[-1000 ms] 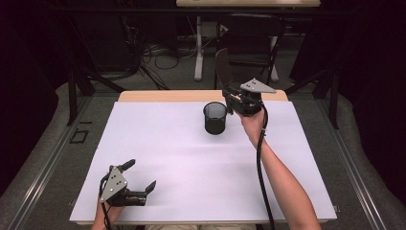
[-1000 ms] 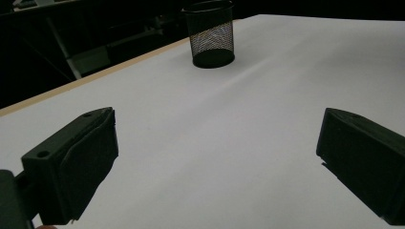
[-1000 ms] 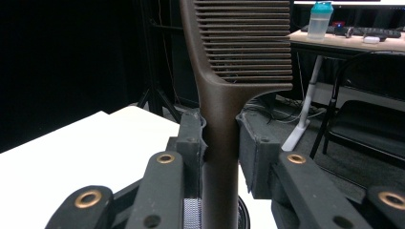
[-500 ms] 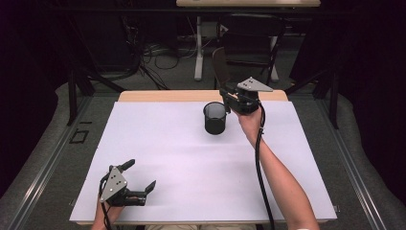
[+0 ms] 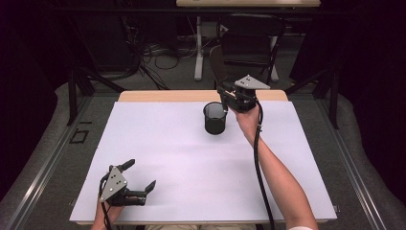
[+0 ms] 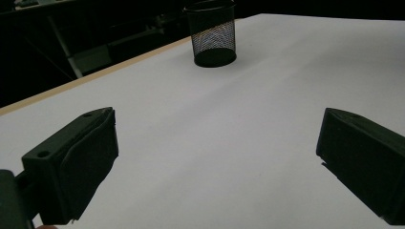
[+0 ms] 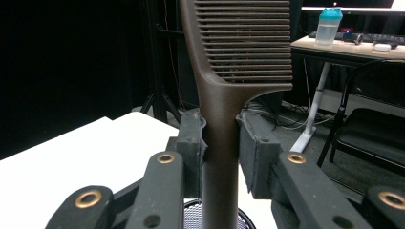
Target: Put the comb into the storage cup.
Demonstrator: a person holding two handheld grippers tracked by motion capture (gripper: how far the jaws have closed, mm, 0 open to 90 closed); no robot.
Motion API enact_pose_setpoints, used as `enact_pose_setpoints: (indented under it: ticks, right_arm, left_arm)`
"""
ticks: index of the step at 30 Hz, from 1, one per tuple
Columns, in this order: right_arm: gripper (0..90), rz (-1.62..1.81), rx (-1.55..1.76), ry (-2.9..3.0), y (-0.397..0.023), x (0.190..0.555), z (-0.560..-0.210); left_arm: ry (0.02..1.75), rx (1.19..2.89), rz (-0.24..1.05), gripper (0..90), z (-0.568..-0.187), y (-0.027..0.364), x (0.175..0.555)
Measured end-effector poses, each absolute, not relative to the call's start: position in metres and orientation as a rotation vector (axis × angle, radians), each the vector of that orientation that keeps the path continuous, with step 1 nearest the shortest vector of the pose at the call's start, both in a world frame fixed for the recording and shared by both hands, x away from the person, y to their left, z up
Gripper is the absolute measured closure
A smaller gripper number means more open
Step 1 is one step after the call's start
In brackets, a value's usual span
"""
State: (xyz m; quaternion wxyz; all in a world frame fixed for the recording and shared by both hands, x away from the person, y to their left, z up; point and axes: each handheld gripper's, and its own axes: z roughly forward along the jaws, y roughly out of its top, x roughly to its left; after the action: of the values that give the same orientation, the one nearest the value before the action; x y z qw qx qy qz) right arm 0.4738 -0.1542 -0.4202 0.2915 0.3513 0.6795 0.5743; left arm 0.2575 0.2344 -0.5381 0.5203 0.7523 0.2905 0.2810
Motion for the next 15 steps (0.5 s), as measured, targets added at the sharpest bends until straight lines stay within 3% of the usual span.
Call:
enact_pose_setpoints:
  ticks: [15]
  right_arm:
    - [72.4, 1.541, 0.918, 1.818, -0.1485, 0.4818, -0.4184]
  left_arm:
    - [0.706, 1.798, 0.668, 0.8, -0.5386, 0.2356, 0.2585]
